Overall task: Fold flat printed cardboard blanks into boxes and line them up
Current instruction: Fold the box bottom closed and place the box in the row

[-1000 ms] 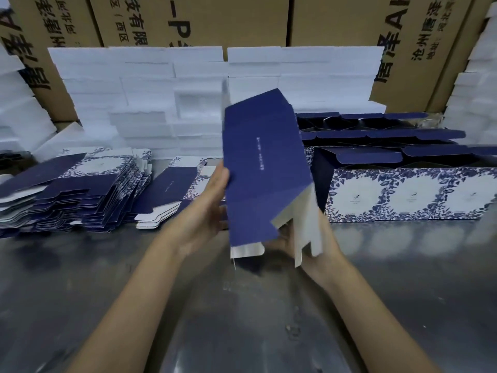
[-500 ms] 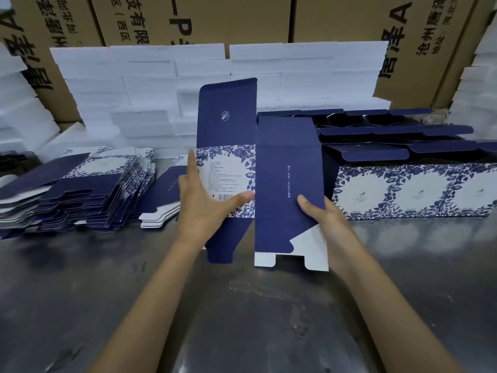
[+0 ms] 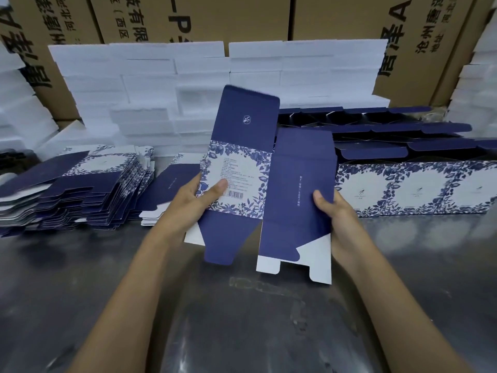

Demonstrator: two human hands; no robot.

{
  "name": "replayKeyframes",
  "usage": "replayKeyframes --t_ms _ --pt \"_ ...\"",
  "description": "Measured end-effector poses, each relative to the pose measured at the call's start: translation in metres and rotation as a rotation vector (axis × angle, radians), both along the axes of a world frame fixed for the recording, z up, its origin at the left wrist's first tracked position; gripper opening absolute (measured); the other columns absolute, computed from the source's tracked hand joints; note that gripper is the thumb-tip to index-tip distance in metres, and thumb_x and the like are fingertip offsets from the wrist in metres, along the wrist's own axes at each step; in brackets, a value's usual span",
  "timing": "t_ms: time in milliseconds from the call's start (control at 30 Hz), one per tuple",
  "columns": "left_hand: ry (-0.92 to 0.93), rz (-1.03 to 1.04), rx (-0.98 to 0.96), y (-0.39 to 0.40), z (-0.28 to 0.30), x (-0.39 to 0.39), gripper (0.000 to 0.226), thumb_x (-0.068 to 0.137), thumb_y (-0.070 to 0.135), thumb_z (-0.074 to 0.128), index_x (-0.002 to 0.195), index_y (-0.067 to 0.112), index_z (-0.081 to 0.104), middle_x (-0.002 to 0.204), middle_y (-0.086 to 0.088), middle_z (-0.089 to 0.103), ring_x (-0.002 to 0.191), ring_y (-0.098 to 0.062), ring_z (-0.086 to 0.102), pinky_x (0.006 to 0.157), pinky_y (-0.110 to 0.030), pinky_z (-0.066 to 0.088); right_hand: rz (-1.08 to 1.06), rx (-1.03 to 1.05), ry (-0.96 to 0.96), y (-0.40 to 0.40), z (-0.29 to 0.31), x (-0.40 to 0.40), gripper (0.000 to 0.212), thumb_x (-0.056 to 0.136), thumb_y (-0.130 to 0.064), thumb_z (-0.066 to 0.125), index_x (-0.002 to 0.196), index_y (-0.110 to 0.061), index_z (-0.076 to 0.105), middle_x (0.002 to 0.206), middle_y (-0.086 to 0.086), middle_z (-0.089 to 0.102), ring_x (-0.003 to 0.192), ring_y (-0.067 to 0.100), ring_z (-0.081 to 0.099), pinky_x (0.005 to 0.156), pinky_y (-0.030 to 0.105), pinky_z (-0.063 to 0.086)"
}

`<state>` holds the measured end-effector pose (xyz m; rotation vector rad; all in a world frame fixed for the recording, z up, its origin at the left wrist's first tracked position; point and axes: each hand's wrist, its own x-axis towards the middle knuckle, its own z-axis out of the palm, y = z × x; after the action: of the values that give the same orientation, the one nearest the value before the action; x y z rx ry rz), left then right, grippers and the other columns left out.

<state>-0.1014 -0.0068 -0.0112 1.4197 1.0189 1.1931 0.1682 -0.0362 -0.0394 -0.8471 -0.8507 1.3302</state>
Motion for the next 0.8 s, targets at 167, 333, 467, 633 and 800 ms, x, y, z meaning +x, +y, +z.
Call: replayKeyframes --t_ms 167,333,467,633,800 --pt "-0.062 0.178 -0.012 -0.001 0.004 0.008 0.028 0.100 0.050 0.054 0.110 0.031 0.072 0.107 0.007 0.077 0.100 -0.013 0.073 0.084 -0.034 0.056 0.024 -0.002 -0.039 -0.002 -0.002 0.001 0.028 0.101 -0.020 0.060 0.127 -0.027 0.069 0.126 0.002 0.073 0.113 0.025 0.072 0.087 0.043 0.060" --pt "0.047 0.166 0.059 -0.004 0.003 0.012 0.025 0.102 0.048 0.049 0.109 0.036 0.070 0.105 0.014 0.076 0.097 -0.007 0.073 0.077 -0.023 0.055 0.001 -0.045 -0.010 -0.004 0.003 -0.001 0.028 0.101 -0.034 0.061 0.127 -0.029 0.069 0.123 -0.001 0.075 0.110 0.021 0.073 0.078 0.037 0.062" --pt "0.026 0.158 0.003 -0.004 0.002 0.013 0.022 0.100 0.050 0.051 0.108 0.042 0.069 0.112 0.018 0.073 0.107 -0.004 0.069 0.094 -0.030 0.049 -0.024 -0.027 -0.072 -0.006 0.003 0.001 0.026 0.103 -0.034 0.057 0.127 -0.033 0.067 0.124 -0.003 0.074 0.111 0.021 0.072 0.089 0.044 0.059" --pt "0.086 0.290 0.071 0.003 -0.001 0.012 0.022 0.102 0.051 0.047 0.104 0.039 0.066 0.096 0.029 0.072 0.091 0.009 0.067 0.072 -0.012 0.047 0.042 -0.093 -0.076 -0.009 0.008 0.000 0.033 0.096 -0.043 0.065 0.125 -0.028 0.072 0.121 0.001 0.075 0.109 0.025 0.073 0.094 0.045 0.057" --pt "-0.025 0.403 0.055 0.008 -0.003 0.007 0.030 0.101 0.050 0.049 0.102 0.027 0.068 0.105 0.008 0.075 0.102 -0.015 0.070 0.094 -0.037 0.053 0.161 -0.069 -0.021 -0.012 0.010 0.001 0.031 0.098 -0.029 0.061 0.126 -0.025 0.071 0.126 0.005 0.073 0.113 0.025 0.072 0.090 0.040 0.060"
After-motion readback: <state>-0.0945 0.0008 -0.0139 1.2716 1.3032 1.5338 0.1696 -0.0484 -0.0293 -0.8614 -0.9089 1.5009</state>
